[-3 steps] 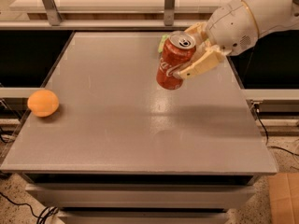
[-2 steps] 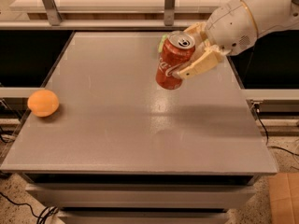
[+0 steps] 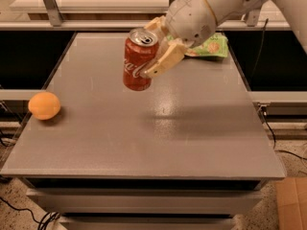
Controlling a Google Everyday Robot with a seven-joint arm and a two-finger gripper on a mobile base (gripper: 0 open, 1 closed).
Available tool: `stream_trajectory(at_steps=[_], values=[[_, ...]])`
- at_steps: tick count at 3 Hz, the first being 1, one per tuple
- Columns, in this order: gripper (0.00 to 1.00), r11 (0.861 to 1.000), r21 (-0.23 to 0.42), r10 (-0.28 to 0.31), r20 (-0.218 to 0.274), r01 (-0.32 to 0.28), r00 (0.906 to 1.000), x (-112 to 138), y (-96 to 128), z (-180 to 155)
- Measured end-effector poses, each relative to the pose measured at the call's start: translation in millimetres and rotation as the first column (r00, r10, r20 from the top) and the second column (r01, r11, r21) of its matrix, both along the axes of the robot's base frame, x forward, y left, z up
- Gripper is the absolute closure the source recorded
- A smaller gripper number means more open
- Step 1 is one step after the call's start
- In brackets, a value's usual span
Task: Move coke can near orange
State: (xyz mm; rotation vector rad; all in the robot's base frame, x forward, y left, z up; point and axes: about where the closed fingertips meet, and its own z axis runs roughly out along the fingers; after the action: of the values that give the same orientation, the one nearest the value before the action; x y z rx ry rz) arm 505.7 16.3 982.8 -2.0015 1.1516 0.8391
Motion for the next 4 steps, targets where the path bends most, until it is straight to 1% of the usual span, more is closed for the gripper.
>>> stream_trajectory(at_steps=[1,2,3,4], values=[[1.0,0.994,-0.012,0.107,0.017,-0.107,0.9941,-5.5,42.4,1.7],[1.0,0.987,-0.044,0.158,0.057,-0.156,0.9858,-11.4,73.3,-3.0],[1.0,0.98,-0.069,0.189,0.068,-0.184,0.9796,-13.7,95.3,-14.5],[1.0,0.976,-0.091,0.206,0.069,-0.2,0.976,-12.2,111.0,-27.1]])
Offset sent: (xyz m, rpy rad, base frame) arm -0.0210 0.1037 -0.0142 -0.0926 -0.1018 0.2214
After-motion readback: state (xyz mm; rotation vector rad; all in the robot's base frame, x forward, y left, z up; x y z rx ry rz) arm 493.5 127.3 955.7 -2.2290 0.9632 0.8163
